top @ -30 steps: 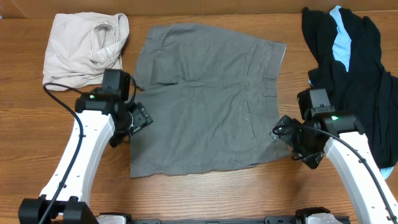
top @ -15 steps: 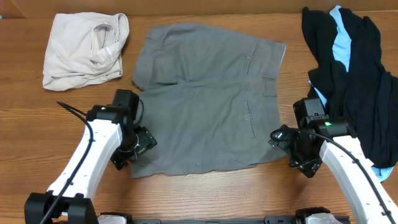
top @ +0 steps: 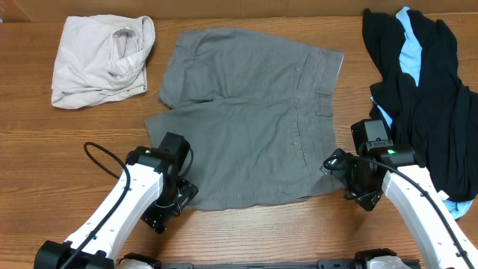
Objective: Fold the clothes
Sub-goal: 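Lower both grippers to the bottom hem corners of the shorts and grasp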
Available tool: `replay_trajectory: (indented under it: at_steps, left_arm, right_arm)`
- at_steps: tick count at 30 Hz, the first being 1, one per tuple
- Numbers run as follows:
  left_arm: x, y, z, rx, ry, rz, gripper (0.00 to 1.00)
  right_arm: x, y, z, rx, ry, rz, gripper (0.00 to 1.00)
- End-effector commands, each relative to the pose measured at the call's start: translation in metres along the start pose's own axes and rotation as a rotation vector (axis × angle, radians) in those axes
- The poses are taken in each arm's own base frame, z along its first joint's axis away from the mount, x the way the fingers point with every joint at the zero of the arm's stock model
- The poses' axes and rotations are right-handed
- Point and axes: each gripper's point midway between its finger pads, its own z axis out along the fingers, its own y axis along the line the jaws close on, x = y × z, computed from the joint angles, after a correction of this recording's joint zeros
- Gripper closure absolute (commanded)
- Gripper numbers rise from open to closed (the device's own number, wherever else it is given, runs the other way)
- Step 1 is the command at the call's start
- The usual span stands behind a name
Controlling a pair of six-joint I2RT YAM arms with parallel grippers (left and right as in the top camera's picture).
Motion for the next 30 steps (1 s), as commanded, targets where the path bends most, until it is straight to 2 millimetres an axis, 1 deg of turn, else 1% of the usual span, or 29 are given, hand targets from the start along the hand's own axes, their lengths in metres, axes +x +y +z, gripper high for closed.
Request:
replay_trajectory:
  at_steps: [1, 4, 7, 9, 10, 11, 13, 15, 19, 22, 23, 25, 27, 28, 29, 30]
  left_arm:
    - [-0.008, 0.008, 0.003, -0.019, -0.048, -0.201, 0.11]
    - [-0.016, 0.009, 0.003, -0.017, -0.099, -0.276, 0.11]
    - [-0.029, 0.003, 0.002, 0.013, -0.165, -0.294, 0.13]
    - [-0.035, -0.003, 0.002, 0.038, -0.189, -0.295, 0.18]
    - [-0.036, -0.006, 0.002, 0.046, -0.191, -0.295, 0.22]
    - [-0.036, -0.008, 0.002, 0.054, -0.19, -0.294, 0.29]
    - [-0.037, -0.008, 0.004, 0.047, -0.196, -0.292, 0.37]
    - [-0.038, -0.006, 0.007, 0.028, -0.202, -0.292, 0.42]
    - [-0.036, 0.0, 0.02, -0.019, -0.186, -0.289, 0.41]
    - [-0.029, 0.002, 0.034, -0.032, -0.146, -0.288, 0.41]
    - [-0.027, 0.003, 0.039, -0.037, -0.136, -0.287, 0.44]
    - [-0.024, 0.006, 0.046, -0.052, -0.12, -0.287, 0.55]
    - [-0.023, 0.009, 0.05, -0.062, -0.118, -0.274, 0.82]
    - [-0.023, 0.009, 0.05, -0.061, -0.118, -0.26, 0.9]
    - [-0.024, 0.008, 0.05, -0.06, -0.119, -0.248, 0.96]
    - [-0.024, 0.007, 0.05, -0.056, -0.119, -0.238, 0.96]
  right_arm:
    - [-0.001, 0.001, 0.0, -0.008, -0.01, -0.012, 0.0]
    - [-0.003, 0.001, 0.0, -0.005, -0.02, -0.012, 0.0]
    - [-0.005, 0.001, 0.0, 0.0, -0.032, -0.012, 0.0]
    - [-0.005, 0.001, 0.0, -0.001, -0.033, -0.012, 0.0]
    - [-0.005, 0.001, 0.0, -0.001, -0.033, -0.012, 0.0]
    - [-0.005, 0.001, 0.0, -0.001, -0.033, -0.012, 0.0]
    - [-0.005, 0.001, 0.0, -0.001, -0.033, -0.012, 0.0]
    - [-0.005, 0.001, 0.0, -0.001, -0.033, -0.012, 0.0]
    - [-0.005, 0.001, 0.0, -0.001, -0.032, -0.011, 0.0]
    - [-0.006, 0.001, 0.0, -0.003, -0.035, -0.012, 0.0]
    - [-0.006, 0.002, 0.001, -0.006, -0.037, -0.012, 0.0]
    - [-0.006, 0.002, 0.005, -0.011, -0.041, -0.012, 0.0]
    - [-0.005, 0.001, 0.011, -0.018, -0.036, -0.012, 0.0]
    - [-0.003, 0.001, 0.014, -0.021, -0.029, -0.007, 0.01]
    - [0.0, 0.0, 0.018, -0.025, -0.02, -0.005, 0.02]
    - [0.002, -0.001, 0.021, -0.027, -0.013, -0.004, 0.02]
